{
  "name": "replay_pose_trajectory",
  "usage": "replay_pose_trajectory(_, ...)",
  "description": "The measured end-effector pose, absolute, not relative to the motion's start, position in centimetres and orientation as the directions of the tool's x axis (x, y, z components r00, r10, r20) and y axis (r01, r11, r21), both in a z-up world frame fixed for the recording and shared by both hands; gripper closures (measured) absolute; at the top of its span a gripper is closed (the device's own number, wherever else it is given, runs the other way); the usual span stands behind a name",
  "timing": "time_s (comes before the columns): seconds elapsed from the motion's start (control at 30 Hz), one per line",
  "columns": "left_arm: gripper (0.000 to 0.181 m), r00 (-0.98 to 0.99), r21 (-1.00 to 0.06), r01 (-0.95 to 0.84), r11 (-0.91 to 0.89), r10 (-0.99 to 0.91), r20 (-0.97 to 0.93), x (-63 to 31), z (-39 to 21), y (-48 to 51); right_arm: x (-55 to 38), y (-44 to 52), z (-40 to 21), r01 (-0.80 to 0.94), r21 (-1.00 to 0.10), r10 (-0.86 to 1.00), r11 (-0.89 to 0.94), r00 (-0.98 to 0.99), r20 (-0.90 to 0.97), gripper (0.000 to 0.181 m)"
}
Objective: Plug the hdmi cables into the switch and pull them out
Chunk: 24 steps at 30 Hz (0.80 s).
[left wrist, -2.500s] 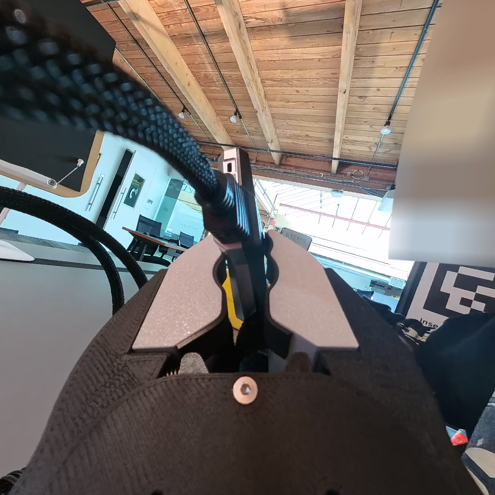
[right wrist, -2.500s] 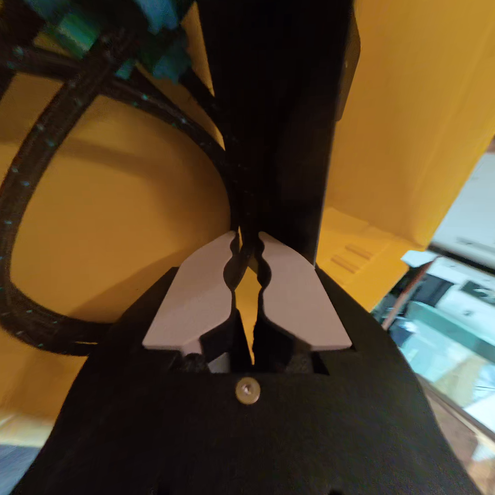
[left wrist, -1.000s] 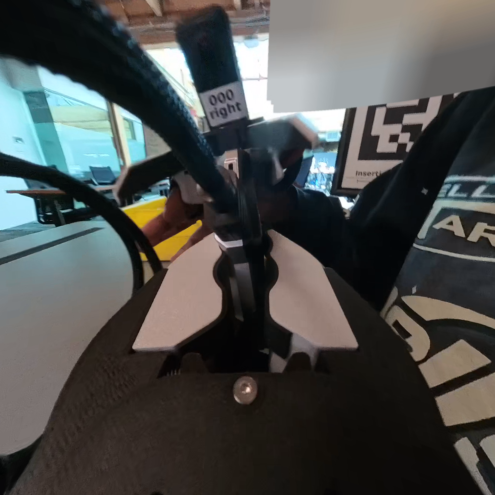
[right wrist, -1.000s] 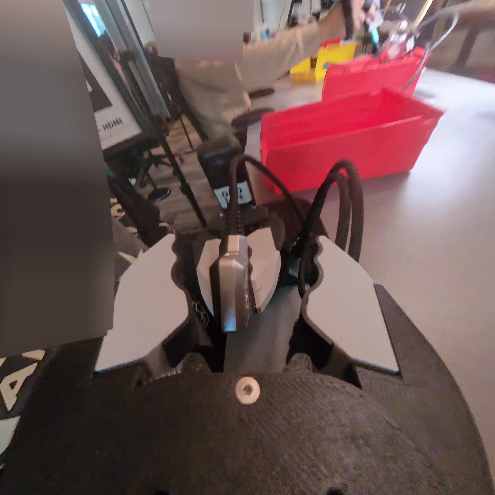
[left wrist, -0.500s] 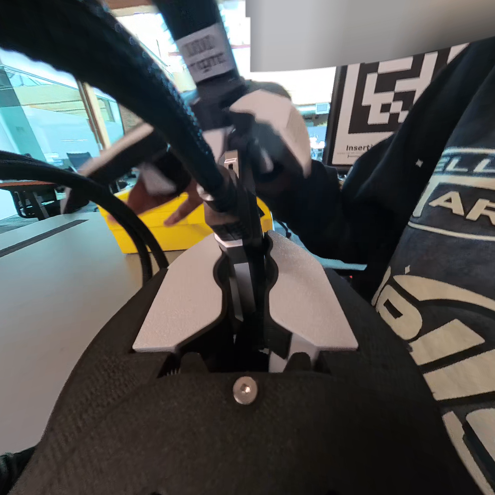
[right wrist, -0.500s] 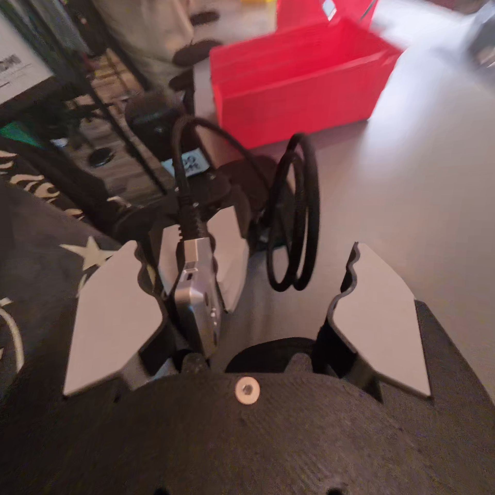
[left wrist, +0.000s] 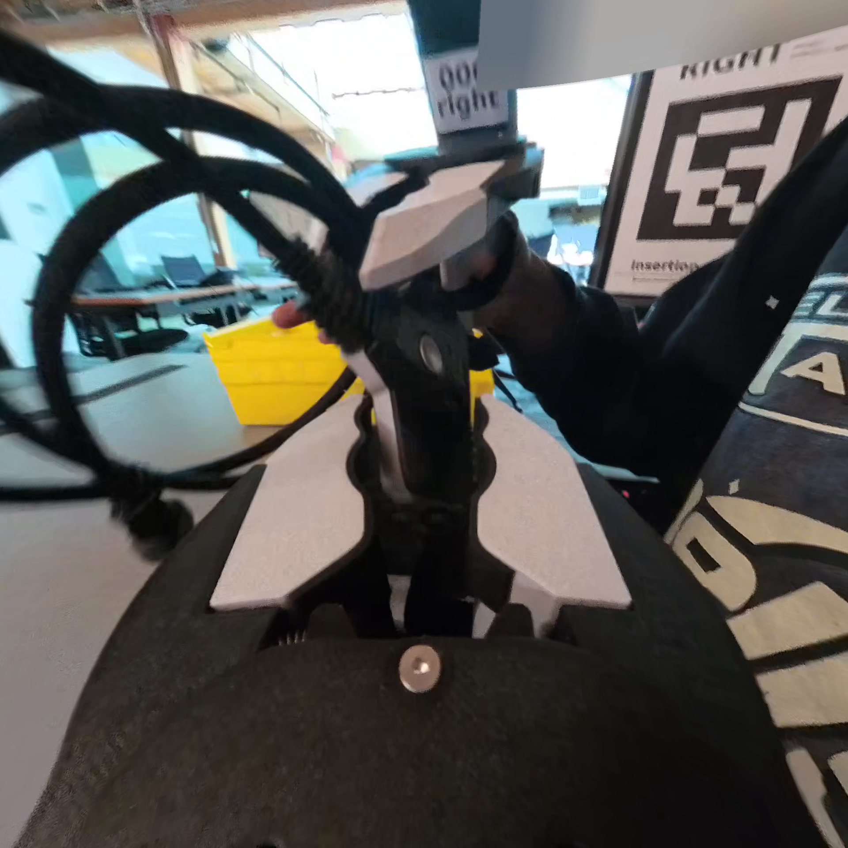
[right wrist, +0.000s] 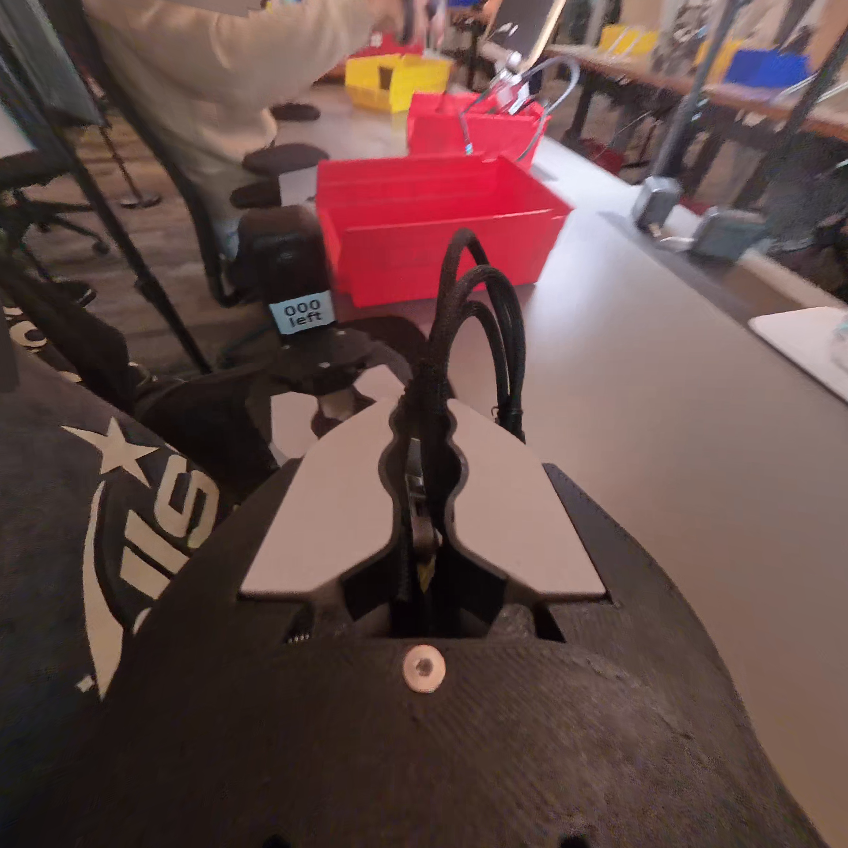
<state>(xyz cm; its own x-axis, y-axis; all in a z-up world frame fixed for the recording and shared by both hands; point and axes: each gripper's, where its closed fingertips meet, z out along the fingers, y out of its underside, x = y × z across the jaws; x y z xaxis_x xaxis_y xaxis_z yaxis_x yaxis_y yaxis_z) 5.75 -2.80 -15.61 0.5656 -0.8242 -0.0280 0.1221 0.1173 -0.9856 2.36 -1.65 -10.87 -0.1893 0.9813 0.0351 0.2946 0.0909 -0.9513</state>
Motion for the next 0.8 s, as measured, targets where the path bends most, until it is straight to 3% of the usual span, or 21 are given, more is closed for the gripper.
replay_pose_trajectory(0.23, 0.14, 0.62, -0.926, 0.334, 0.177, -0.781, 0.074, 2.7, -13.0, -2.5, 10.1, 6.6, -3.2, 0.177, -0.953, 0.957, 0.246, 0.113, 0.268, 0.168)
replay_pose_trajectory(0.37, 0.144, 0.634, -0.884, 0.429, 0.189, -0.76, 0.145, 1.1, -12.2, -2.3, 15.8, 12.8, 0.1, 0.289, -0.848, 0.803, 0.445, 0.29, 0.521, 0.168)
replay_pose_trajectory(0.5, 0.147, 0.615, -0.855, 0.491, 0.166, -0.761, 0.206, 0.2, -11.9, -2.1, 19.3, 17.2, -3.0, 0.474, -0.684, 0.713, 0.554, 0.152, 0.684, 0.167)
replay_pose_trajectory(0.67, 0.148, 0.592, -0.831, 0.539, 0.135, -0.763, 0.261, -0.5, -11.8, -1.7, 21.9, 19.6, -10.7, 0.615, -0.623, 0.833, 0.484, -0.104, 0.544, 0.166)
replay_pose_trajectory(0.8, 0.149, 0.576, -0.817, 0.565, 0.112, -0.763, 0.294, -0.8, -11.8, -1.5, 22.5, 22.0, -12.5, 0.7, -0.526, 0.808, 0.483, -0.125, 0.575, 0.161)
